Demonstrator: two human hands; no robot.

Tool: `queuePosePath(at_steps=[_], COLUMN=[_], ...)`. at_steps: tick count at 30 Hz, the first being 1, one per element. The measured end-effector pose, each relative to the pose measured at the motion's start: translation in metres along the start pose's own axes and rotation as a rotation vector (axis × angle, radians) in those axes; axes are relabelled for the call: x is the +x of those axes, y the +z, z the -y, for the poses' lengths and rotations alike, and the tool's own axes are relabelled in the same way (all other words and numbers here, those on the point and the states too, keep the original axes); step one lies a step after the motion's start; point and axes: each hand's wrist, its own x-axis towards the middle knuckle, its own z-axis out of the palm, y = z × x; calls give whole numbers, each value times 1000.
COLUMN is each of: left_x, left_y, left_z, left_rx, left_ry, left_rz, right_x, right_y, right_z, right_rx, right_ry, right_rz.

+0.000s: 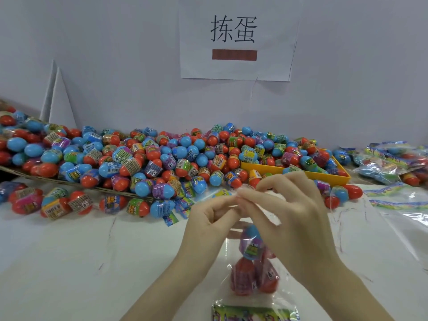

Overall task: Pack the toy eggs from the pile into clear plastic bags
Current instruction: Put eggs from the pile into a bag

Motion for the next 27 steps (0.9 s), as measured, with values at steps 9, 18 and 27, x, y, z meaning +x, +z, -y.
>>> queuePosePath(at_steps=[9,18,27], left_x=[-4,-3,-4], left_y=[0,-2,-1], left_z=[8,18,19], left_rx=[264,462,469], left_ry=[254,414,424], left_rz=[-32,-30,-50], right_x=[0,2,1], right_y=[0,-1,3], right_z=[1,-2,-4], right_rx=[-82,-132,-36], right_ry=[-163,-259,-91], right_rz=[67,117,95])
